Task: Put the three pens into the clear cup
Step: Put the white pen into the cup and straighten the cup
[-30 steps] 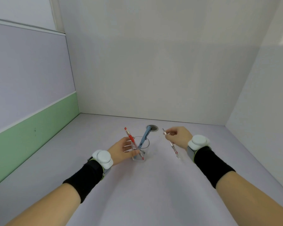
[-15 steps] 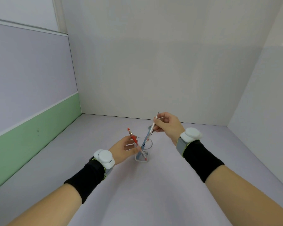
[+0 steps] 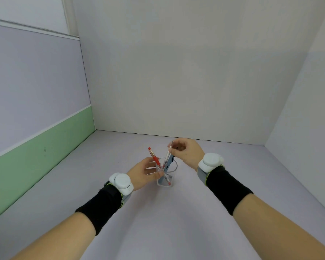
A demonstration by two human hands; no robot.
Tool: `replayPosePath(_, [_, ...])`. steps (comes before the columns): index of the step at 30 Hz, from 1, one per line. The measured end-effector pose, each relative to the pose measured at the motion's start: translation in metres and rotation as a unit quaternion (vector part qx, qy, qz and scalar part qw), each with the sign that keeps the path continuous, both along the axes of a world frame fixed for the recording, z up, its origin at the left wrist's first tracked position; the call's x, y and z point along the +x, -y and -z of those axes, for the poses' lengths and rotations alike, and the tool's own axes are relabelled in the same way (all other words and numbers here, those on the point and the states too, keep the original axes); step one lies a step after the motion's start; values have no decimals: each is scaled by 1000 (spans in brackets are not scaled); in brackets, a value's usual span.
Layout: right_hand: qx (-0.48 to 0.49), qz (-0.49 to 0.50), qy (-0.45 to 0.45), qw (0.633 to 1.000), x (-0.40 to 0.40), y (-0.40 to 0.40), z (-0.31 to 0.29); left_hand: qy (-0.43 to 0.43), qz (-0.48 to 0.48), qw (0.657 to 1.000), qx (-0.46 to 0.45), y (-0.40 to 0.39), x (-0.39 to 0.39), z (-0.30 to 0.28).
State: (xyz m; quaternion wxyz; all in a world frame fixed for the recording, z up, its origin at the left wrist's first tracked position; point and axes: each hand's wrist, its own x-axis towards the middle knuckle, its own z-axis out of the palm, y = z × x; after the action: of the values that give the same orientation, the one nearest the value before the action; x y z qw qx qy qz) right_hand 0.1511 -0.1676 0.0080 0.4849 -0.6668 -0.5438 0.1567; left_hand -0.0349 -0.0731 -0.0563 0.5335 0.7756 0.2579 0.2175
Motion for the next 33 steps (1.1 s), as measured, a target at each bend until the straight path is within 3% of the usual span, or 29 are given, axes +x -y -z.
replayPosePath(5, [-31, 12, 107, 994, -3, 5, 1, -6, 0, 1000, 1, -2, -2, 0])
replayPosePath(24, [13, 34, -42, 998, 10, 18, 9, -18, -2, 1000, 18, -1, -4, 0])
replayPosePath(33, [-98, 3, -41, 994, 10, 22, 38, -17, 0, 1000, 16, -4, -6, 5])
